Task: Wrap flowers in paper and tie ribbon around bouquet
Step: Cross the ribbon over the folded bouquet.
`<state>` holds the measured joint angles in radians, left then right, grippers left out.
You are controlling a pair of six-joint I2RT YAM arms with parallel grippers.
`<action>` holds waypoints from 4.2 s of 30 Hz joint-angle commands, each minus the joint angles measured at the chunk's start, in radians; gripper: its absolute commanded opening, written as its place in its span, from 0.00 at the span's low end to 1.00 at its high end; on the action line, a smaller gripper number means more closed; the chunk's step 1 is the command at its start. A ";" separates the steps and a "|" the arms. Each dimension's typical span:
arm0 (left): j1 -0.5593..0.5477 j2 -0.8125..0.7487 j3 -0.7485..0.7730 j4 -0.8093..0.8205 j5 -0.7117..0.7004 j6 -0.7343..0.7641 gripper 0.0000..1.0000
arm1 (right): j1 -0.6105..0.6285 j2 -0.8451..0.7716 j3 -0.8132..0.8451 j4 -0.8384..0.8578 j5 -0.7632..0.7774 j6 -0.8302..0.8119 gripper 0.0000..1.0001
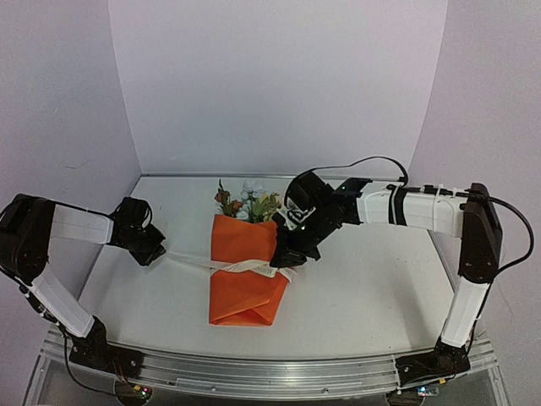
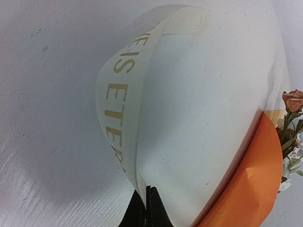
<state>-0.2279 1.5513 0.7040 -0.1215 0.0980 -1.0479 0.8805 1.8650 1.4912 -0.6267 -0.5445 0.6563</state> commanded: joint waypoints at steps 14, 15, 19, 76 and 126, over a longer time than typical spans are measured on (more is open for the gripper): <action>-0.125 0.062 0.058 0.213 0.118 0.014 0.00 | 0.030 0.228 0.428 -0.105 0.077 -0.021 0.00; -0.139 0.073 0.068 0.222 0.122 0.012 0.00 | 0.032 0.243 0.447 -0.104 0.082 -0.016 0.00; -0.191 0.120 0.103 0.245 0.129 0.003 0.00 | 0.031 0.284 0.521 -0.105 0.117 0.015 0.05; -0.211 0.156 0.144 0.158 0.114 0.039 0.00 | 0.216 0.024 -0.076 0.145 0.398 -0.193 0.44; -0.193 0.120 0.145 0.130 0.105 0.046 0.00 | 0.142 0.359 0.134 0.356 -0.244 0.188 0.42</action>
<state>-0.4263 1.7207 0.8314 0.0245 0.2230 -1.0191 1.0008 2.2077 1.5908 -0.2526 -0.7990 0.8539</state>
